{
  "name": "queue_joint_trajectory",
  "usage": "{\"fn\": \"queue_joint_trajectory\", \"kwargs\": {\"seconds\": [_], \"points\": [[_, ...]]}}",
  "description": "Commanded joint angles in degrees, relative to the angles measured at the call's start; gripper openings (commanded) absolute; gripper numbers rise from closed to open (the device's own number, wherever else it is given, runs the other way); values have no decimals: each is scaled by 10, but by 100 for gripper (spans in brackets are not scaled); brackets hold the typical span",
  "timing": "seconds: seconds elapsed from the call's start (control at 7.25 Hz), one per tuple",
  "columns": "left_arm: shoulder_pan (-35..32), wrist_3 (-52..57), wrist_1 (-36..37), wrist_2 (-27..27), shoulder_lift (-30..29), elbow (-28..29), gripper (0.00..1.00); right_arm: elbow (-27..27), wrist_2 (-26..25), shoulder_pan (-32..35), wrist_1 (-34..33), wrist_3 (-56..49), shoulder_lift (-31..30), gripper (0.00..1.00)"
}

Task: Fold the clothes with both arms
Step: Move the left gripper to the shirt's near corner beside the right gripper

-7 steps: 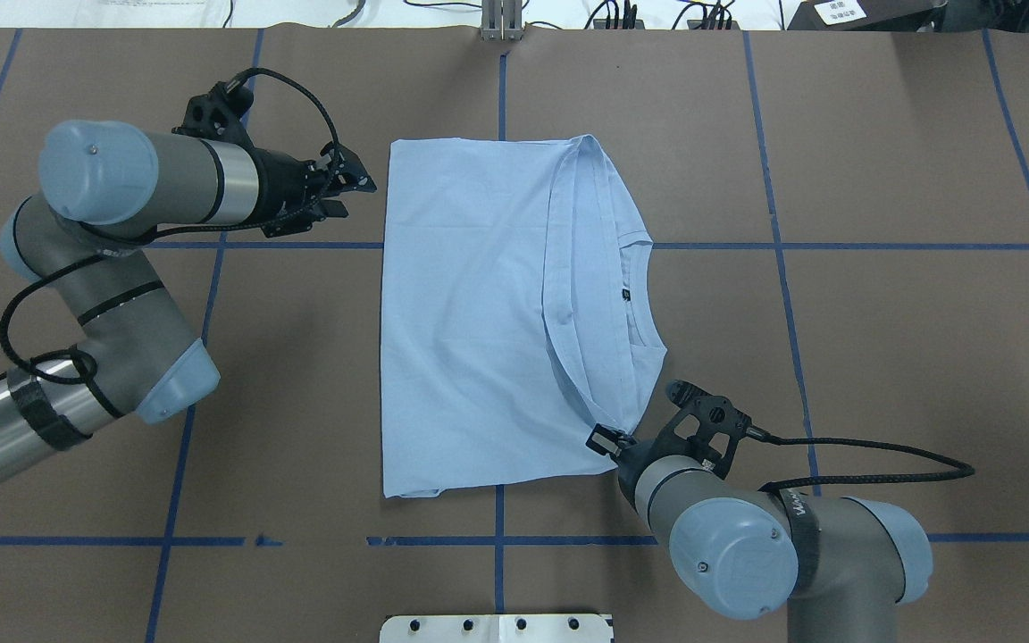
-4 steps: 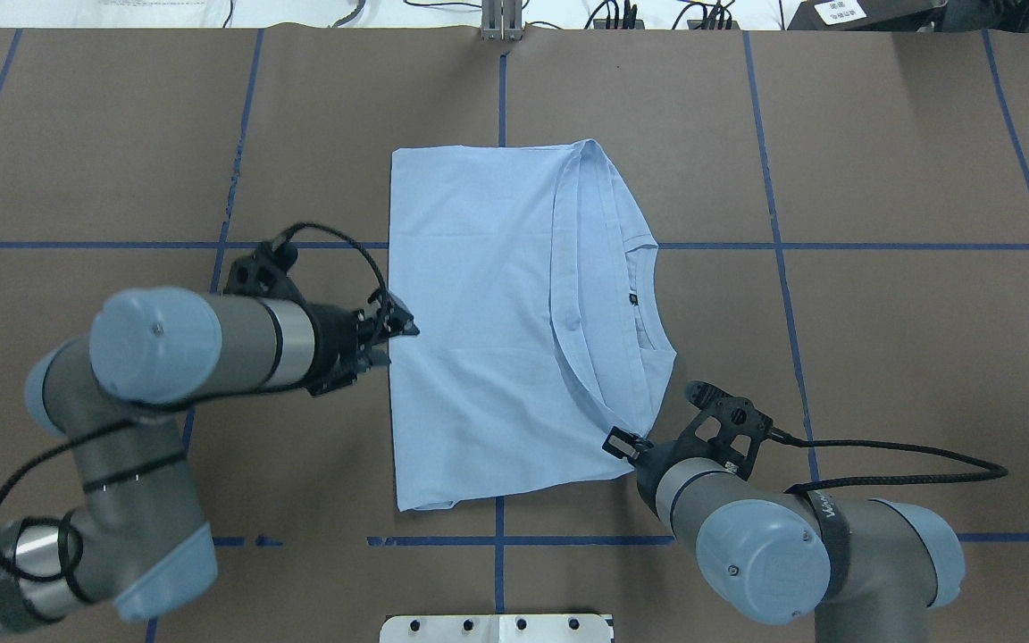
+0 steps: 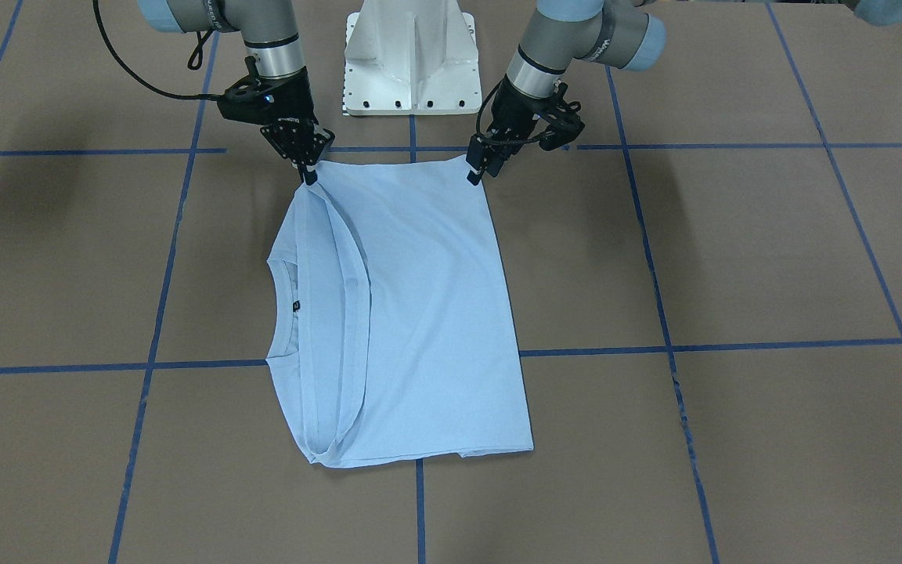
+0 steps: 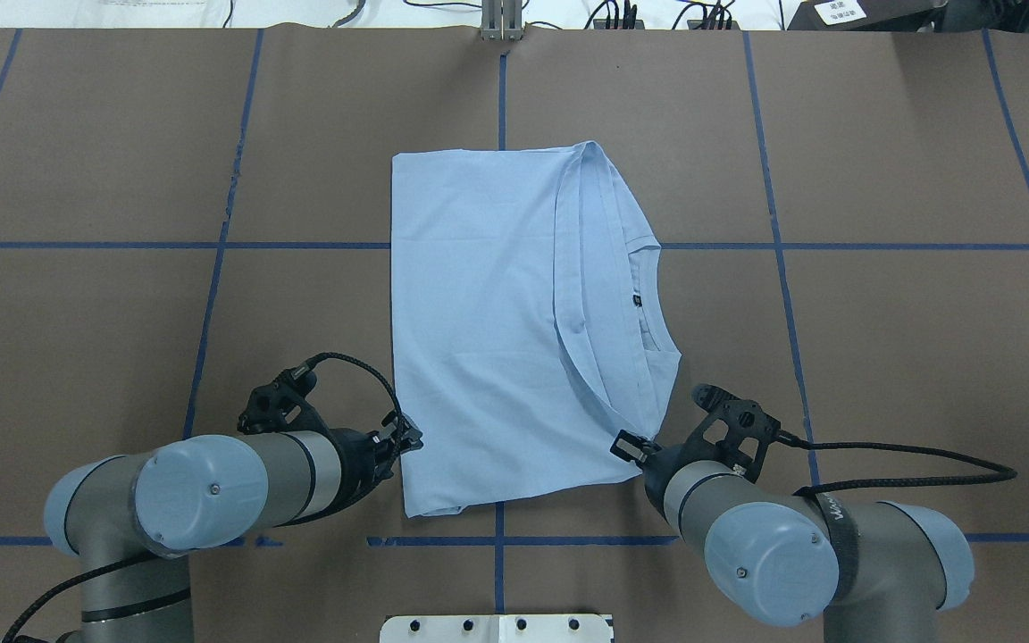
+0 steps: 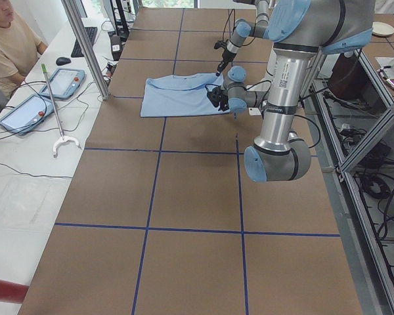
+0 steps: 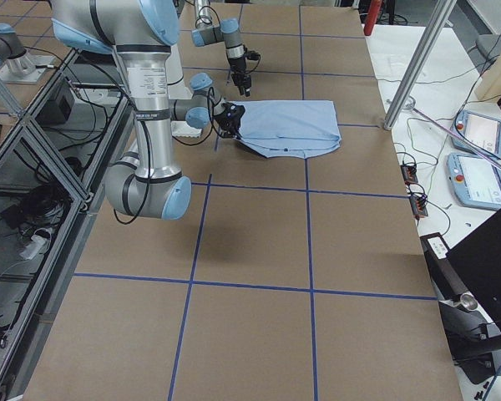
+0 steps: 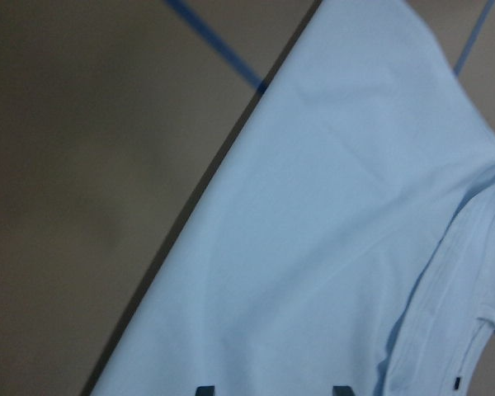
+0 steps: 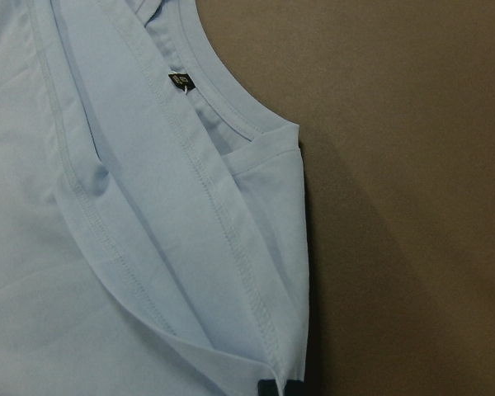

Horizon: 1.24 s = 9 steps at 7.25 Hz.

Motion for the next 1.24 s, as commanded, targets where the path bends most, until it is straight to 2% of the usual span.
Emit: {"fn": "queue_joint_trajectory", "kwargs": {"seconds": [0.0,0.41,0.69,0.97,1.1], "points": [[20,-5,3,1,-1,3,57,0,0,0,0,0,1,0],[38,-5,3,1,1,7,55,0,-1,-1,0,0,1,0],[40,-5,3,1,-2,7,51,1,0,-1,1,0,1,0],[46,-18,3,1,-2,7,39,1,0,-1,0,0,1,0],[49,-25,3,1,-2,7,23,1,0,-1,0,0,1,0]]}}
